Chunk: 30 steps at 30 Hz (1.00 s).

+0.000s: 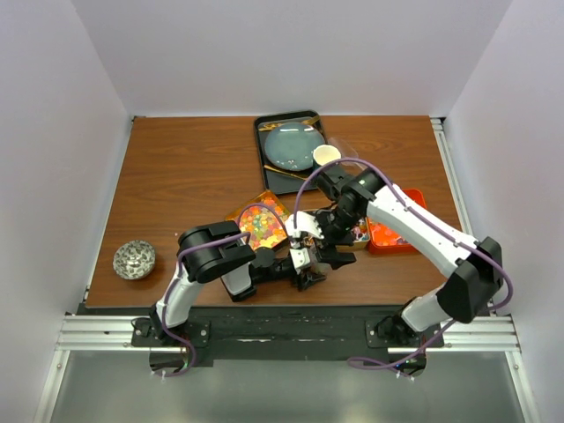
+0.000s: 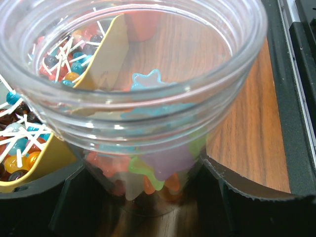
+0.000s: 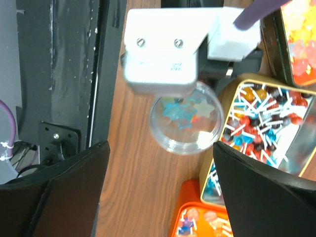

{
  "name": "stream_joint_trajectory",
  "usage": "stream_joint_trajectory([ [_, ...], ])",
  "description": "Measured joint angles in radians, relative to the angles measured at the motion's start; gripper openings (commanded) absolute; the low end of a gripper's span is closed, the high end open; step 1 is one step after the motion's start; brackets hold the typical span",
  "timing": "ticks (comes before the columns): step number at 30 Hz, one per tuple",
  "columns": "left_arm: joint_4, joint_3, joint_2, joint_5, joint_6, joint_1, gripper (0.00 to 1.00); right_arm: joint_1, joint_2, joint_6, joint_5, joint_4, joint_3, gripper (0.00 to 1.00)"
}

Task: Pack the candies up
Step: Screw the bottle lid onto the packing bottle.

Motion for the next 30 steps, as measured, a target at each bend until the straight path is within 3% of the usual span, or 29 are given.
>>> stream_joint_trajectory([
  [7, 0.0, 0.0, 0.0, 0.0, 0.0, 0.0, 0.0, 0.001, 0.072, -0.068, -0.022, 0.008, 0.006, 0.9],
  [30, 0.0, 0.006, 0.004, 0.01, -0.002, 0.006, 0.0, 0.028, 0.065, -0.132, -0.016, 0.038, -0.016, 0.9],
])
